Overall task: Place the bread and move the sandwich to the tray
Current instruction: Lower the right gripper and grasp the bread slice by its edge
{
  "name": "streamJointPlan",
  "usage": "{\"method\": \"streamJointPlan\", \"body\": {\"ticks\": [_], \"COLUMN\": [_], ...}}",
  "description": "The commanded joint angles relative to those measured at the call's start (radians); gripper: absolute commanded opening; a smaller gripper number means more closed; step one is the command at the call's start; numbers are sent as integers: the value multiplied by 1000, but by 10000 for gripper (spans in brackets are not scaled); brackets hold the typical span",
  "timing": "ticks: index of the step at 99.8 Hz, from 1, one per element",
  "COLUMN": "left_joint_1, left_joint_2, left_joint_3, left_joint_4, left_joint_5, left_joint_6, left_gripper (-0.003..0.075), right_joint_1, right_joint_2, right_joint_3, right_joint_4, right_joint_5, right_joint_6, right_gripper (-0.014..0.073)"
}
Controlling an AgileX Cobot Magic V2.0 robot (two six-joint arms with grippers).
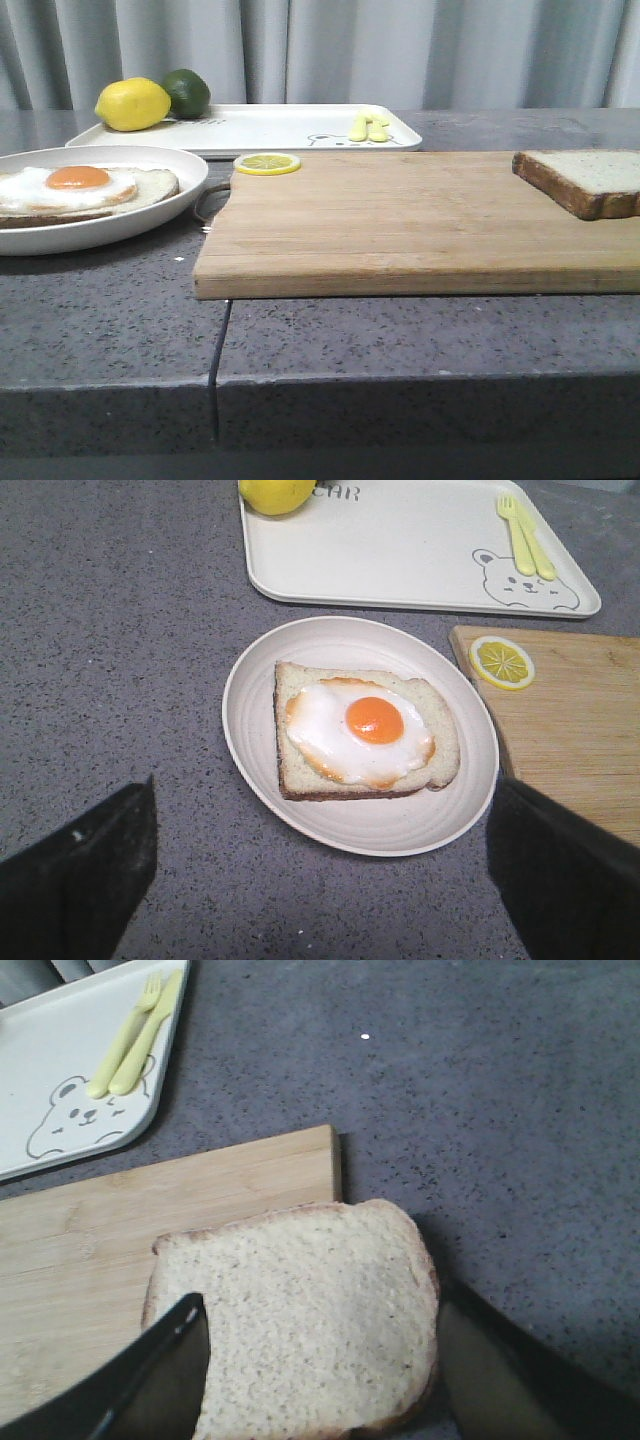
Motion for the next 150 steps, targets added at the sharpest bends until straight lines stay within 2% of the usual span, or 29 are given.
{"method": "streamJointPlan", "body": {"ticks": [1,56,124,138,150], "left_joint_1": [2,2,2,2,2], "left_joint_2": [12,12,12,12,12], "left_joint_3": [-34,-34,-34,-34,-34], "left_joint_4": [-25,-25,-25,-25,-25], "left_joint_5": [-59,-59,-59,-59,-59], "left_joint_6": [-1,-1,-1,-1,-1], "left_gripper": [617,617,617,617,617], "right_joint_1": [-7,-7,-7,-7,-7], "right_joint_2": [30,191,294,294,294], "right_joint_3": [-32,-32,-32,-32,-32], "right_joint_4": [71,232,292,291,291], "right_joint_5": [-36,-37,47,49,49], "right_joint_6": [-42,-166,-170,-170,-170], "right_gripper": [496,496,496,470,392]}}
